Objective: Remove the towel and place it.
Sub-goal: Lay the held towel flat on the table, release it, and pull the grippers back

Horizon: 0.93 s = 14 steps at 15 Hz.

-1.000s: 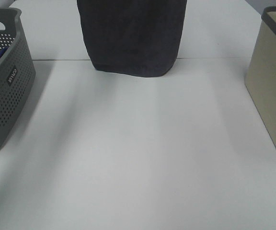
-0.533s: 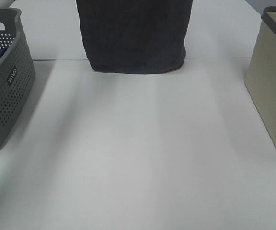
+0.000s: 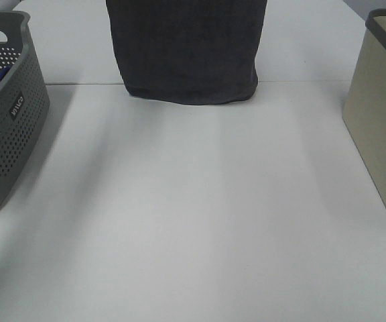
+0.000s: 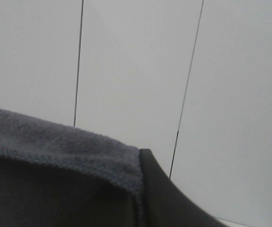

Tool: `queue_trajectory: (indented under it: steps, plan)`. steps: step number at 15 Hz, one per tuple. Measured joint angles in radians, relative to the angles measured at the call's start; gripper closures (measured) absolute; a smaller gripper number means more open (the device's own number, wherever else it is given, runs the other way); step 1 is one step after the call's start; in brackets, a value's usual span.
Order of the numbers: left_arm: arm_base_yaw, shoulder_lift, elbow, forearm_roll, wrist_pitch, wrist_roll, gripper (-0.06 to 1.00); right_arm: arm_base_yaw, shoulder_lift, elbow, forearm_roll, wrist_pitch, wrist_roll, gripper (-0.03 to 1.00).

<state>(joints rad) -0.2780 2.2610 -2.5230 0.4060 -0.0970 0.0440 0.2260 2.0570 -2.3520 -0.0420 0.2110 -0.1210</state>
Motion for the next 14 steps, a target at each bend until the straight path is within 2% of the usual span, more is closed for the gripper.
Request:
queue_trajectory:
  steps: [3,5,9,10,11,14]
  plan:
    - [0.0,0.0,0.0,-0.002,0.039,0.0,0.94,0.0,0.0,0.0,0.007,0.024,0.0,0.95]
    - [-0.005,0.0,0.0,-0.008,0.155,0.0,0.94,0.0,0.0,0.0,0.016,0.086,0.0,0.95]
    - [-0.037,-0.034,0.0,-0.072,0.472,0.001,0.94,0.0,-0.012,0.0,0.061,0.313,0.0,0.95]
    - [-0.046,-0.063,0.0,-0.09,0.57,0.001,0.94,0.0,-0.024,0.0,0.075,0.385,0.0,0.95]
    - [-0.057,-0.111,0.0,-0.123,0.715,0.006,0.94,0.0,-0.044,0.0,0.097,0.489,0.0,0.95]
    - [-0.067,-0.193,0.0,-0.208,0.998,0.055,0.94,0.0,-0.101,0.0,0.131,0.684,0.0,0.95]
